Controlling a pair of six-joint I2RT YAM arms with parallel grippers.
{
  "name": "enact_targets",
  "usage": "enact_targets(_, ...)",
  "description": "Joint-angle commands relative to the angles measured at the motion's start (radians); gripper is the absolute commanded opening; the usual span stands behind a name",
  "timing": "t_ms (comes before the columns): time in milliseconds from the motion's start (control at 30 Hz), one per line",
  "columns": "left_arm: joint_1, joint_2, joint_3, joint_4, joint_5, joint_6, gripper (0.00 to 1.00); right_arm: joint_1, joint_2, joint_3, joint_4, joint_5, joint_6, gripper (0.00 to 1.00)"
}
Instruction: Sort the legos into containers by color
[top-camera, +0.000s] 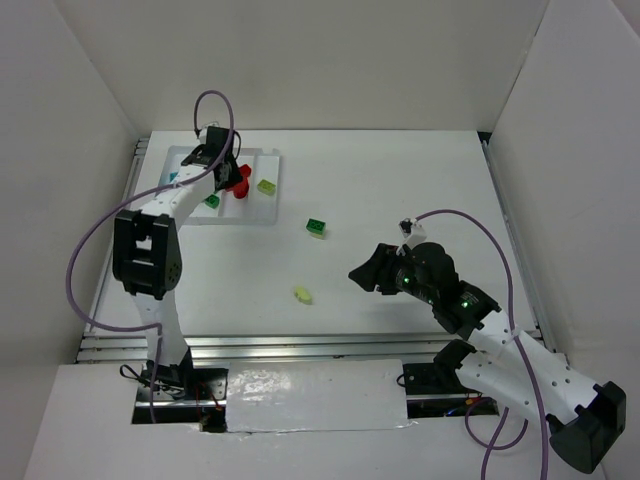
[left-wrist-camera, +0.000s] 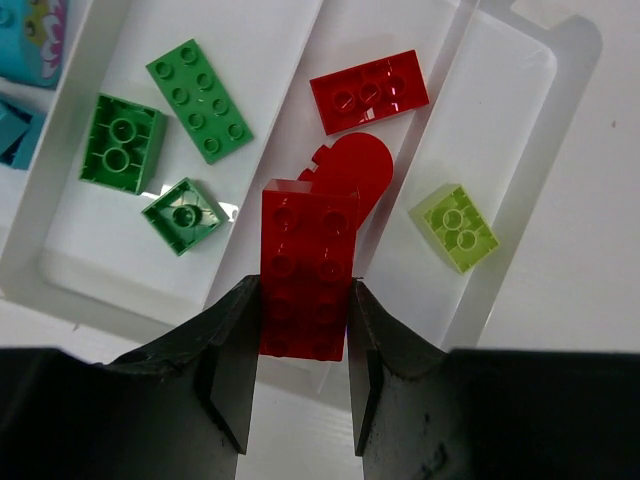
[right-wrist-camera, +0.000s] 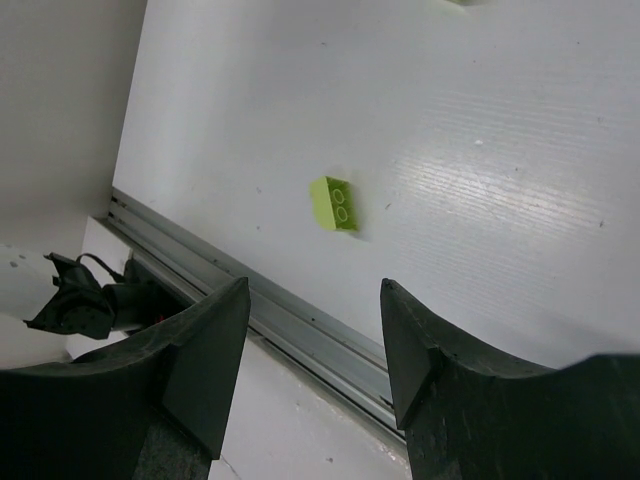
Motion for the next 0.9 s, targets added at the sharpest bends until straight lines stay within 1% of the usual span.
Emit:
enact_targets(0,0.003,0.069,0.087,-0.040,0.017,-0.006,0.02,0.007,-0.006,0.010,0.009,-0.007,-0.021,0.63)
enact_targets(33,0.007,0.081,0.088,-0.037,0.016,-0.006,0.05,0.004,-0.004,0.008,0.012,-0.004,-0.021,0.63)
enact_targets(67,0.011,0.099,0.088,-0.034,0.013,-0.012,0.12,0.005,-0.003,0.005,0.014,-0.005,-0.021,0.63)
enact_targets(167,0.020,0.118,0.076,-0.025,0.013,-0.016,0.22,0.005,0.007,0.004,0.019,-0.010,-0.024,0.63)
enact_targets(233,0.020,0.121,0.070,-0.025,0.010,-0.019,0.26,0.007,0.017,0.002,0.022,-0.010,-0.024,0.63)
enact_targets(267,0.022,0.121,0.061,-0.016,0.016,-0.019,0.34,0.005,0.020,0.002,0.025,-0.010,-0.026,0.63)
enact_targets(300,0.023,0.122,0.056,-0.011,0.022,-0.017,0.40,0.004,0.023,0.002,0.031,-0.013,-0.026,0.63)
enact_targets(333,0.023,0.128,0.056,-0.013,0.026,-0.022,0.48,0.005,0.031,0.004,0.034,-0.013,-0.026,0.63)
enact_targets(367,0.023,0.128,0.052,-0.016,0.029,-0.023,0.63,0.004,0.036,0.005,0.036,-0.015,-0.026,0.63)
enact_targets(467,0.023,0.124,0.030,-0.005,0.042,-0.026,0.84,0.004,0.068,0.008,0.063,-0.007,-0.029,0.63)
enact_targets(567,0.023,0.110,0.010,0.007,0.055,-0.025,0.89,0.005,0.131,0.033,0.068,0.004,-0.041,0.64)
enact_targets(600,0.023,0.106,0.012,0.000,0.057,-0.026,0.89,0.005,0.166,0.052,0.071,0.011,-0.050,0.64)
enact_targets(667,0.023,0.075,0.004,-0.009,0.066,-0.032,0.89,0.007,0.204,0.072,0.089,0.021,-0.067,0.69)
enact_targets(700,0.023,0.057,-0.007,-0.008,0.074,-0.035,0.89,0.005,0.262,0.104,0.092,0.044,-0.088,0.73)
enact_targets(733,0.022,-0.001,-0.043,0.001,0.083,-0.037,0.89,0.005,0.298,0.128,0.091,0.059,-0.101,0.76)
enact_targets(767,0.020,-0.035,-0.063,0.010,0.092,-0.048,0.91,0.004,0.341,0.157,0.076,0.076,-0.113,0.76)
enact_targets(800,0.017,-0.071,-0.083,0.010,0.108,-0.054,0.91,0.005,0.432,0.227,0.059,0.100,-0.137,0.77)
enact_targets(833,0.004,-0.154,-0.134,0.017,0.114,-0.057,0.91,0.005,0.479,0.264,0.046,0.097,-0.163,0.77)
enact_targets(867,-0.006,-0.204,-0.161,0.020,0.114,-0.060,0.92,0.005,0.526,0.299,0.034,0.094,-0.229,0.77)
